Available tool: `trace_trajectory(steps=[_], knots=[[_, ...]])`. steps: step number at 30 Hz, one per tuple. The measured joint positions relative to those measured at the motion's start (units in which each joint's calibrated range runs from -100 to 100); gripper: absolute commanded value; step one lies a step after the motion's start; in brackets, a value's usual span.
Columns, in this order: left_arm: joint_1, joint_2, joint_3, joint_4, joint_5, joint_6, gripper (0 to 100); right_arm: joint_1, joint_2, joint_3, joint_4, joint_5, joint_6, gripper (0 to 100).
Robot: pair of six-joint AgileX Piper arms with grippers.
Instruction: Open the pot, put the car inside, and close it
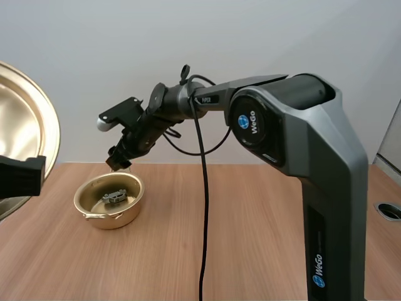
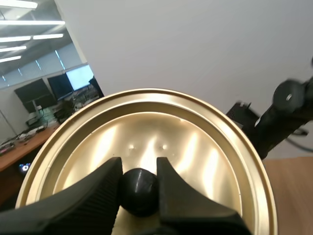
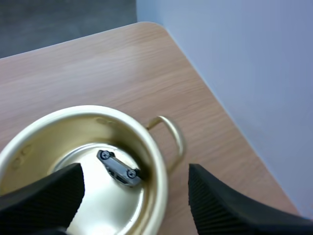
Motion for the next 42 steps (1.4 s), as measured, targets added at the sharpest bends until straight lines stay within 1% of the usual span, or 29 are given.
trace_trajectory(steps=[3,5,8,14,19,23,29,32,35,42], knots=[[0.00,2.1,5.3,1.7,-1.6,-0.4,0,-2.0,-3.5,0.0,-4.9,3.6,4.2,100],[0.00,4.2,9.5,1.2,-5.3,-0.4,0,-4.0,-6.4,0.0,-6.5,7.9,6.4,100],[0.00,7.8,14.6,-1.6,-12.5,-0.4,0,-7.2,-10.8,0.0,-6.6,14.9,7.9,100],[0.00,18.0,24.3,-8.6,-29.0,-0.4,0,-13.6,-19.7,0.0,-6.2,28.5,8.9,100],[0.00,26.9,26.7,-9.5,-41.7,-0.4,0,-18.0,-27.6,0.3,-6.2,37.3,10.4,100],[0.00,33.4,26.7,-9.5,-52.2,-0.4,0,-18.8,-33.3,0.5,-5.6,44.1,12.1,100],[0.00,41.7,26.7,-9.6,-66.6,-0.9,0,-18.8,-41.5,0.5,-2.0,45.0,13.3,100],[0.00,46.6,26.7,-9.6,-68.7,-1.0,0,-18.8,-45.3,0.5,-1.0,45.0,15.0,100],[0.00,50.9,26.7,-9.6,-68.8,-1.0,0,-19.1,-48.7,0.5,-1.1,45.0,15.2,100],[0.00,58.0,26.7,-9.6,-74.4,-1.0,0,-22.9,-55.1,0.5,-1.4,45.0,15.2,100]])
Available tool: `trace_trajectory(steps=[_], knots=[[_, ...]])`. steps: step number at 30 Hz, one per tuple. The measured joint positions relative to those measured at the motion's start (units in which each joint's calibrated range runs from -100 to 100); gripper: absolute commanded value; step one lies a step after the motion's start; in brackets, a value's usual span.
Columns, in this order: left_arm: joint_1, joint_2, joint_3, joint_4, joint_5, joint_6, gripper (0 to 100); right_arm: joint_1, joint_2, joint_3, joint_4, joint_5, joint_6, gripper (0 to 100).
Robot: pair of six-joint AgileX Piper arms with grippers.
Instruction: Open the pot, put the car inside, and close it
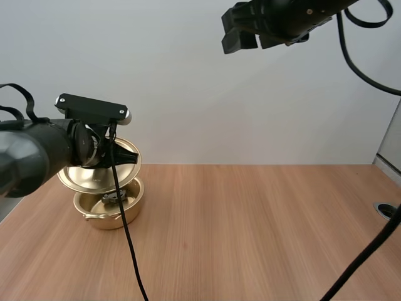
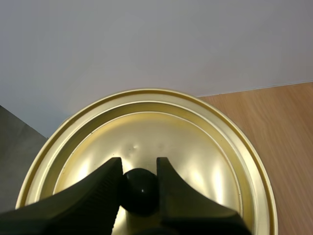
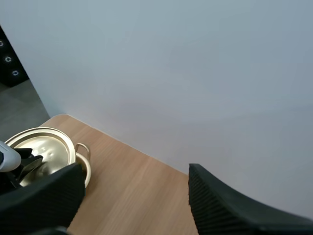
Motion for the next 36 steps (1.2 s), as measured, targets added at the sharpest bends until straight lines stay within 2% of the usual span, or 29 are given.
trace_trajectory(steps=[11,28,36], knots=[[0.00,7.3,0.0,-0.1,-2.5,-0.1,0,-1.1,-5.4,0.0,-0.6,0.0,0.0,100],[0.00,19.5,0.0,-0.2,-10.2,-0.1,0,-1.1,-6.2,0.0,-1.3,0.0,0.0,100],[0.00,21.4,0.0,-0.2,-14.0,-0.1,0,-1.1,-6.2,0.0,-1.3,0.0,0.0,100]])
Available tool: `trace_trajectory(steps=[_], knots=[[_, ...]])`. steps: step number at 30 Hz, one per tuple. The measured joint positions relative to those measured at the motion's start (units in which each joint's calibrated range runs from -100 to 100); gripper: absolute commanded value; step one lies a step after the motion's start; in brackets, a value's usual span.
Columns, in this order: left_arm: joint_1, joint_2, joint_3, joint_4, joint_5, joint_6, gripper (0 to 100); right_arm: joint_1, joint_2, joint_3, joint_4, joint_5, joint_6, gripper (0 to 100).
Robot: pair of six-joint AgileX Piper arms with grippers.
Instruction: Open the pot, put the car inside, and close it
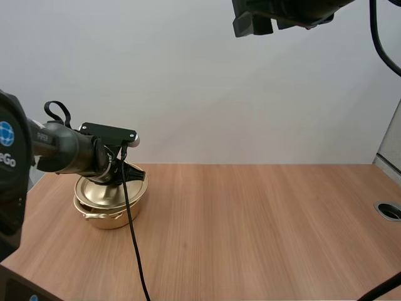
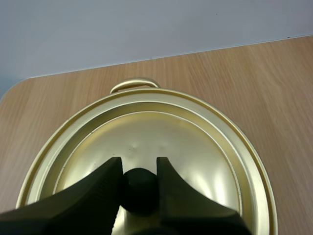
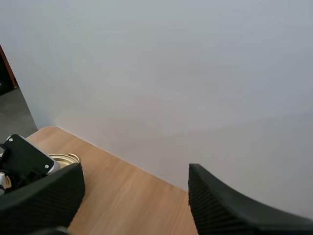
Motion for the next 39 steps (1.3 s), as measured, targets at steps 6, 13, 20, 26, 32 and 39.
trace_trajectory(steps=[6,13,20,26,32,39], knots=[[0.00,0.0,0.0,0.0,-0.4,0.0,0,0.0,0.0,0.0,0.0,0.0,0.0,100],[0.00,0.0,0.0,0.0,0.3,0.0,0,0.0,0.0,0.0,0.0,0.0,0.0,100],[0.00,0.0,0.0,0.0,1.1,0.0,0,0.0,0.0,0.0,0.0,0.0,0.0,100],[0.00,1.8,0.0,0.0,0.5,0.0,0,0.0,0.0,0.0,0.0,0.0,0.1,100],[0.00,3.5,0.0,-0.1,0.3,-0.4,0,0.0,0.0,0.0,0.0,0.0,0.2,100],[0.00,3.6,0.0,-0.1,0.5,-0.4,0,0.0,0.0,0.0,0.6,0.0,0.2,100]])
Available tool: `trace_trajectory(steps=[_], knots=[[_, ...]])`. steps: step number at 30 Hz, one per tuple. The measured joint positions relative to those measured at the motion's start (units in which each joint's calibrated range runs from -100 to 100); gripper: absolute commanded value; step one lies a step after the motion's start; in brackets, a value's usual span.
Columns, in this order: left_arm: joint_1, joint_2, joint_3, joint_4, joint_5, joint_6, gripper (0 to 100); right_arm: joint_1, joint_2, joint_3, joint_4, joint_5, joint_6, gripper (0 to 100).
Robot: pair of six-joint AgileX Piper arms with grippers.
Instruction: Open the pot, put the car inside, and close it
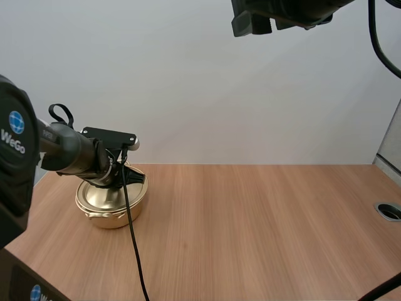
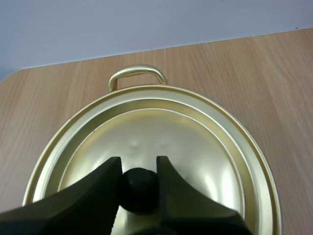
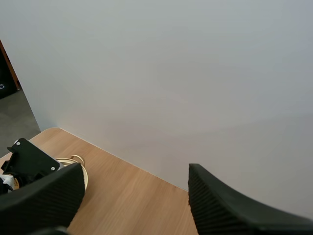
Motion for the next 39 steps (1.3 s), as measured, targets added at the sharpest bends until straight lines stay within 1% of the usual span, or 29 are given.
trace_trajectory(steps=[3,4,5,9,12,14,15,16,24,32,35,39], knots=[[0.00,0.0,0.0,0.0,0.4,0.0,0,0.0,0.0,0.0,0.1,0.0,0.0,100],[0.00,0.0,0.0,0.0,0.4,0.0,3,0.0,0.0,0.0,0.1,0.0,0.0,100],[0.00,0.0,0.0,0.0,0.2,0.0,8,0.0,0.0,0.0,0.1,0.0,0.0,100],[0.00,-0.3,-0.1,0.4,0.3,0.3,37,0.0,0.0,0.0,0.1,0.0,0.0,100],[0.00,-1.2,-0.1,0.6,0.2,0.7,65,0.0,0.0,0.0,0.1,0.0,0.0,100],[0.00,-1.9,-0.1,0.6,-1.1,1.6,87,0.0,0.0,0.0,0.1,0.0,0.0,100],[0.00,-2.6,-0.1,0.6,-1.8,2.1,96,0.0,0.0,0.0,0.1,0.0,0.0,100],[0.00,-3.1,-0.1,0.6,-2.2,2.4,100,0.0,0.0,0.0,0.1,0.0,0.0,100],[0.00,-8.7,-0.1,0.6,-6.7,2.9,100,0.0,0.0,0.0,0.1,0.0,0.0,100],[0.00,-12.7,-0.1,0.6,-8.1,3.2,100,0.0,0.0,0.0,0.1,0.0,0.0,100],[0.00,-13.9,-0.1,1.5,-8.3,5.0,100,0.0,0.0,0.0,0.1,0.0,0.0,100],[0.00,-16.2,-0.1,4.2,-8.7,9.8,100,0.0,0.0,0.0,0.1,0.0,0.0,100]])
